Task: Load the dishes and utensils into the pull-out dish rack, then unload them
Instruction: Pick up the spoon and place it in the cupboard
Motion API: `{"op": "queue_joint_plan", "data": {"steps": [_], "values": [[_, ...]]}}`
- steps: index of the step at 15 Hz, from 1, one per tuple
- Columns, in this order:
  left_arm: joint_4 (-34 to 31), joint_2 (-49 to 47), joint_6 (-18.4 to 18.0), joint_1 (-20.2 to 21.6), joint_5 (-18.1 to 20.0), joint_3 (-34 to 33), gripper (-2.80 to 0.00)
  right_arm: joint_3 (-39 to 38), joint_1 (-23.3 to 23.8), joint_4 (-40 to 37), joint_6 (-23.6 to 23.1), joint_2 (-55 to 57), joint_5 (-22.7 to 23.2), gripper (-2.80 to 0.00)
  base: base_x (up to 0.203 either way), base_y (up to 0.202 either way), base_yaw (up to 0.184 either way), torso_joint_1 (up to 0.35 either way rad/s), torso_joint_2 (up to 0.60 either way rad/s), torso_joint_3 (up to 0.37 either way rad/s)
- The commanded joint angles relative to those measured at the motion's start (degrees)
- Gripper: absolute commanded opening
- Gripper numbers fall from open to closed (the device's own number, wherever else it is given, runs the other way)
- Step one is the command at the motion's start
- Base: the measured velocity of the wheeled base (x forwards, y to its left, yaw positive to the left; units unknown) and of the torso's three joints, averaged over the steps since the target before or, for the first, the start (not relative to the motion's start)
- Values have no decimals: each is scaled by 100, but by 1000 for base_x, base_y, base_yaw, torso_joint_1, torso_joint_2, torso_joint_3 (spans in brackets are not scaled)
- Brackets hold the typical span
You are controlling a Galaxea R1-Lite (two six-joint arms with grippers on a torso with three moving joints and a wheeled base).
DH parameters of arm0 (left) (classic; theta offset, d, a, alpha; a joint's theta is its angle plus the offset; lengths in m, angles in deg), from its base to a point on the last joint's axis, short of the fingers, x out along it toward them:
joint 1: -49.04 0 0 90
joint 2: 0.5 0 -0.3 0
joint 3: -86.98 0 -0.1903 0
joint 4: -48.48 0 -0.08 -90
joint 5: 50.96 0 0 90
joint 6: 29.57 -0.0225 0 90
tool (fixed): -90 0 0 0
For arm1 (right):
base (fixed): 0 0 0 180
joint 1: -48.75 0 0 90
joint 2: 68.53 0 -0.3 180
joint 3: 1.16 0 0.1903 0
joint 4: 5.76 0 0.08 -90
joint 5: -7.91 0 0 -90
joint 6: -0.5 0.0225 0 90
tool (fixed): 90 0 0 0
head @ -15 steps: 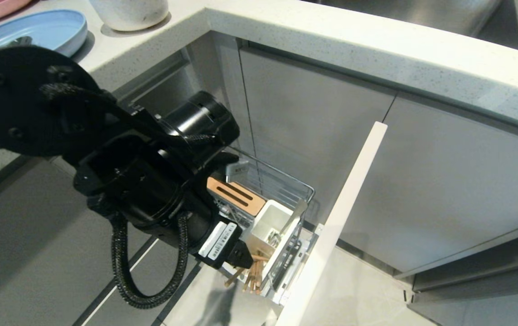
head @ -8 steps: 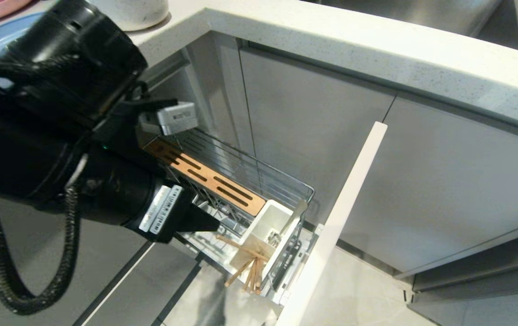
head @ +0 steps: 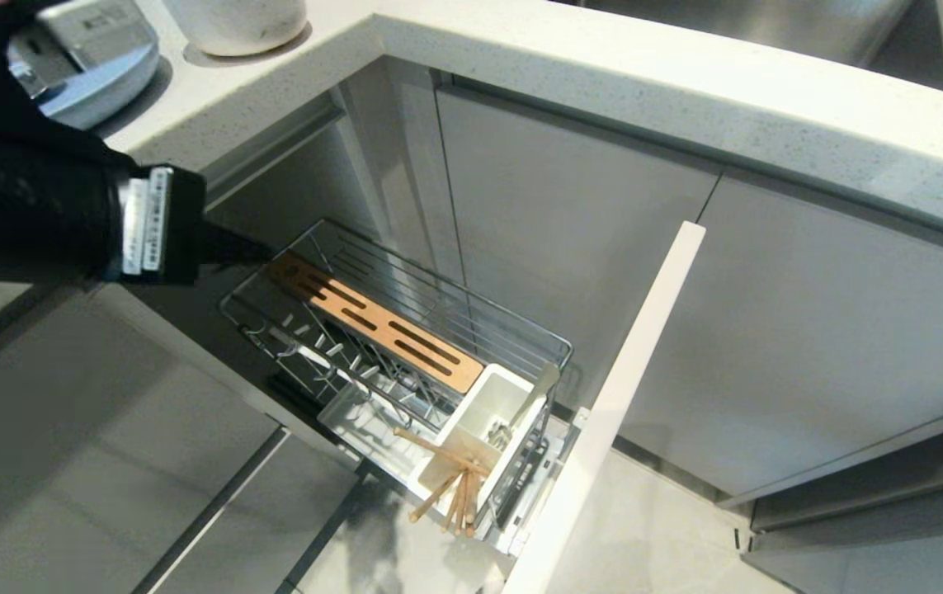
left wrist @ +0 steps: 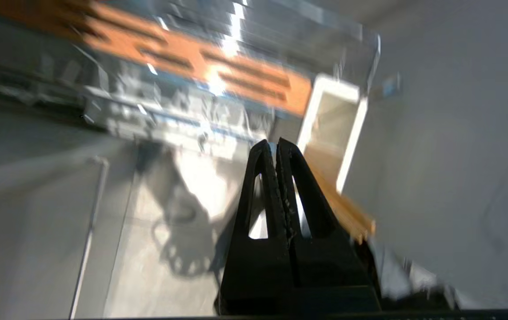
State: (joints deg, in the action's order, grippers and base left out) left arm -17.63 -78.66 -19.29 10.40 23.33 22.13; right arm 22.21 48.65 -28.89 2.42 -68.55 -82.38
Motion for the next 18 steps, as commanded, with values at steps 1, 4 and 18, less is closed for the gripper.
{"op": "queue_joint_plan", "data": {"steps": [1,4,18], "values": [[394,370,9,358,-11,7,-280,-9,-7,3,1,-24,1,-280,0,0,0,0,0,0],[913,596,18,703,-8,1,-280,-9,-6,6,1,-24,3,-280,0,0,0,0,0,0],[1667,1601,-51,4537,794,226,-280,-9,1,11,1,-24,3,-280,0,0,0,0,0,0]]}}
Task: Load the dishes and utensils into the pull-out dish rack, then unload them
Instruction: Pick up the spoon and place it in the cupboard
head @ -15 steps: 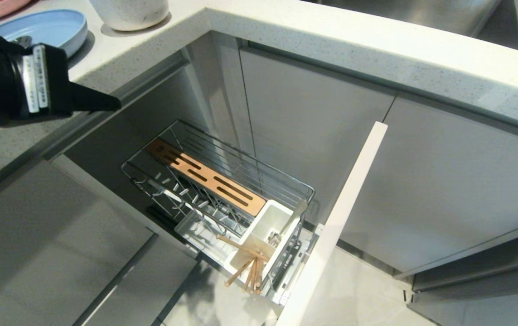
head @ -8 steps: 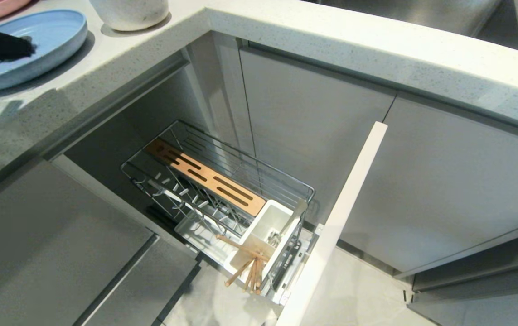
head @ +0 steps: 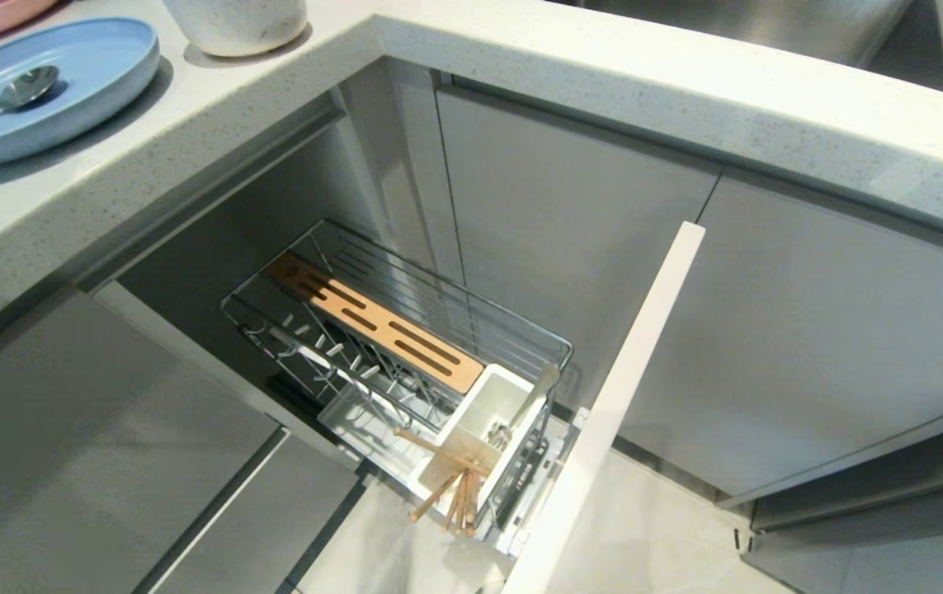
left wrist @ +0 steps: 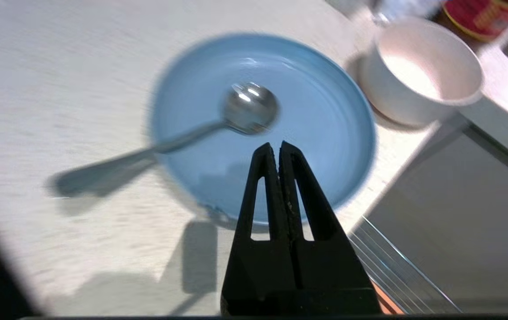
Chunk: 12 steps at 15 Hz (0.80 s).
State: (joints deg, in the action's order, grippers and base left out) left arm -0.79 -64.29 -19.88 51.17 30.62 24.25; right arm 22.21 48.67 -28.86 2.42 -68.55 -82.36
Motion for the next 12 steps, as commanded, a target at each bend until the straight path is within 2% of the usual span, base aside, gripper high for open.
{"op": "queue_joint_plan", "data": {"steps": [1,3,8,10,12], "values": [[-23,185,7,712,151,23,-280,-9,-1,7,1,-24,0,-280,0,0,0,0,0,0],[-35,176,6,1338,432,57,-280,-9,-6,0,1,-24,0,-280,0,0,0,0,0,0],[-360,-104,6,2692,1752,316,-280,-9,-1,0,1,-23,0,-280,0,0,0,0,0,0],[-581,-329,5,3090,2305,570,-280,-9,-1,1,1,-23,-1,-280,0,0,0,0,0,0],[-987,-529,-13,3259,2606,900,-280,-9,0,0,1,-24,0,-280,0,0,0,0,0,0]]}}
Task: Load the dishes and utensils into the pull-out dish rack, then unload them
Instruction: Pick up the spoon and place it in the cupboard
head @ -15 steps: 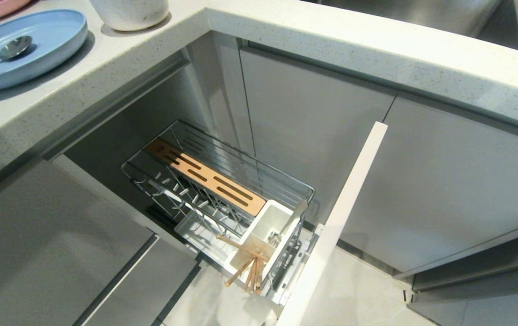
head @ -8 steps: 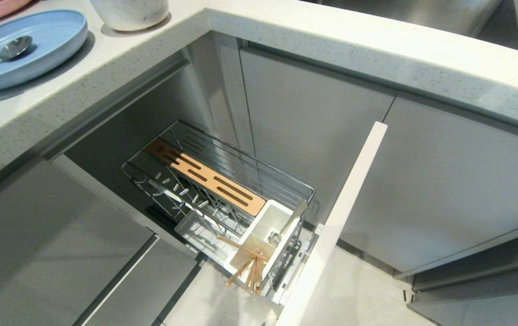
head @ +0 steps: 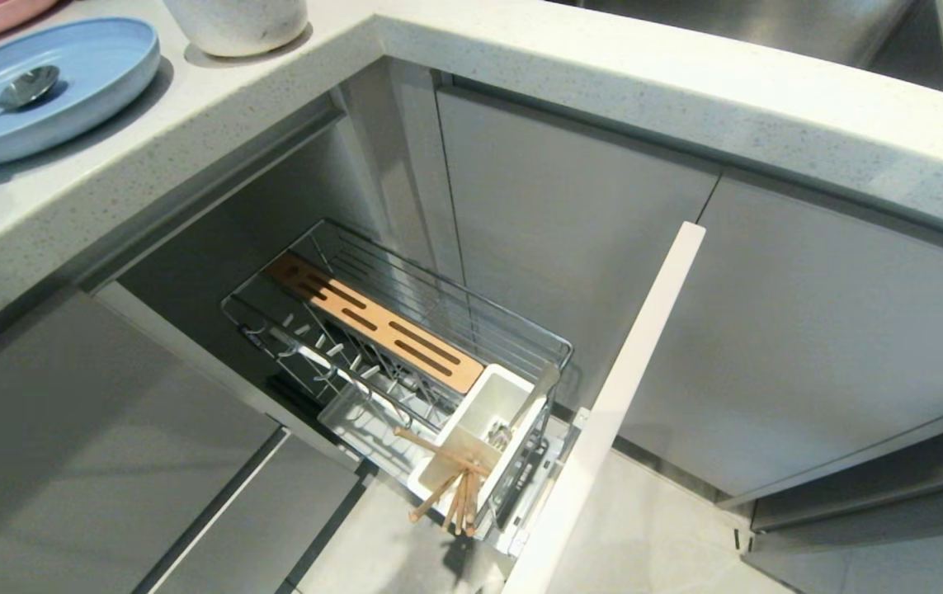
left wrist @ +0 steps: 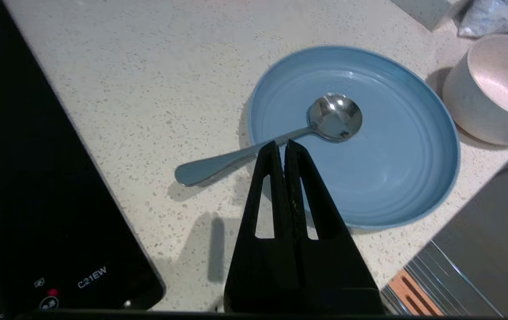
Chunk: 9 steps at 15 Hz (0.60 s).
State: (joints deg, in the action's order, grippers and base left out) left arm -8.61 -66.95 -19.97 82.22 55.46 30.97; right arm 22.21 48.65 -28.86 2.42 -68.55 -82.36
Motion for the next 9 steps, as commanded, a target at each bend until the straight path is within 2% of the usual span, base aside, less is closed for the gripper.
{"op": "queue_joint_plan", "data": {"steps": [1,3,5,9], "values": [[-398,-381,-88,181,187,352,-280,-9,0,6,1,-24,0,-280,0,0,0,0,0,0],[-780,-556,-375,189,357,559,-280,-9,1,1,1,-24,-1,-280,0,0,0,0,0,0],[-1235,-713,-1072,189,730,849,-280,-9,-5,0,1,-24,0,-280,0,0,0,0,0,0],[-1443,-981,-2220,198,807,983,-280,-9,-1,0,1,-24,0,-280,0,0,0,0,0,0]]}}
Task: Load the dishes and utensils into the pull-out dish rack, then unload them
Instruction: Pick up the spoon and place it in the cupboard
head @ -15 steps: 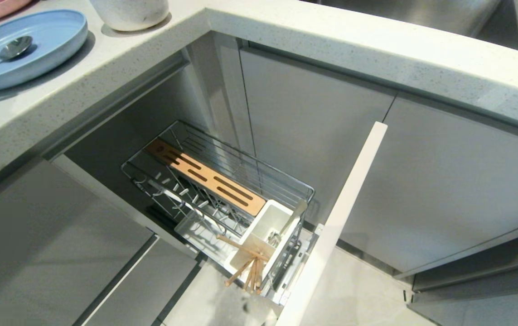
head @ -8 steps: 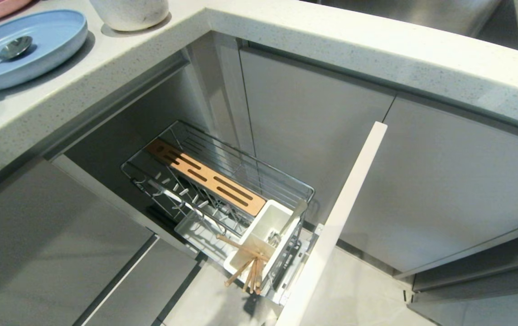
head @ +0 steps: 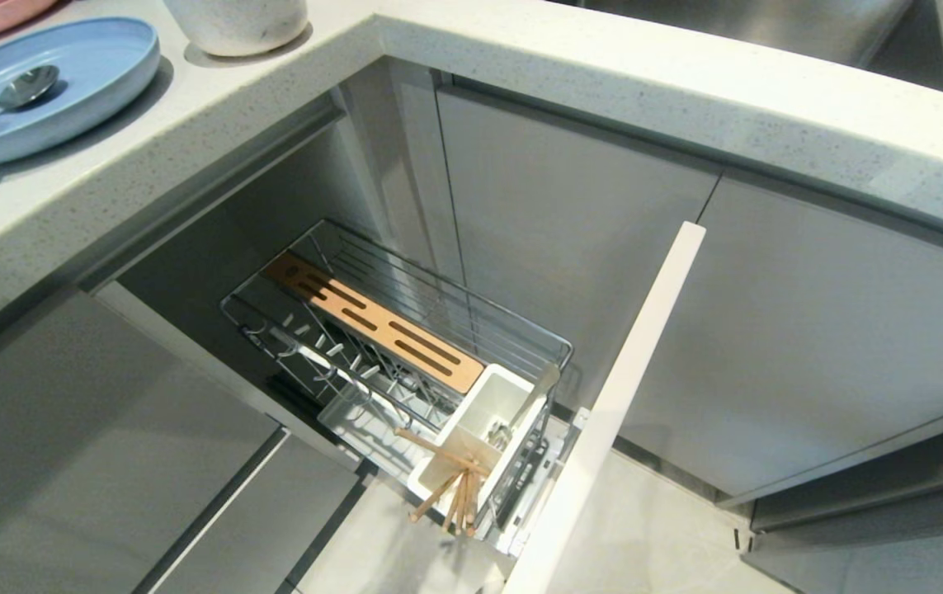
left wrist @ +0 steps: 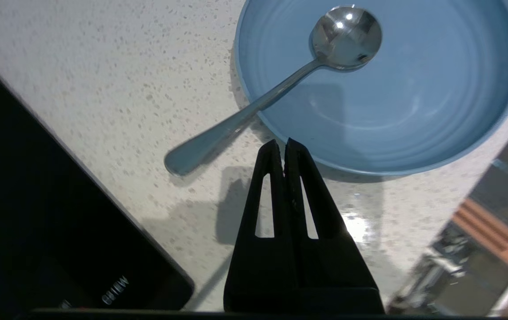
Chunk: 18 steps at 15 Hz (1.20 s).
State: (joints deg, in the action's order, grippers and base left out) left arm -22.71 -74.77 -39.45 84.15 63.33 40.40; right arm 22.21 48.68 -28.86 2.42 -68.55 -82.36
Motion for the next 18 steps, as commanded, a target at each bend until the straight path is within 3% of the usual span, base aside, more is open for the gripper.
{"op": "queue_joint_plan", "data": {"steps": [1,3,9,18], "values": [[-42,-267,-392,5,24,66,-280,-9,-1,1,1,-24,0,-280,0,0,0,0,0,0],[9,-326,-487,3,89,94,-280,-9,-10,0,1,-24,0,-280,0,0,0,0,0,0],[21,-535,-896,5,1003,104,-280,-9,-1,0,1,-19,0,-280,0,0,0,0,0,0],[99,-837,-1001,16,1366,104,-280,-9,-9,4,1,-24,0,-280,0,0,0,0,0,0]]}}
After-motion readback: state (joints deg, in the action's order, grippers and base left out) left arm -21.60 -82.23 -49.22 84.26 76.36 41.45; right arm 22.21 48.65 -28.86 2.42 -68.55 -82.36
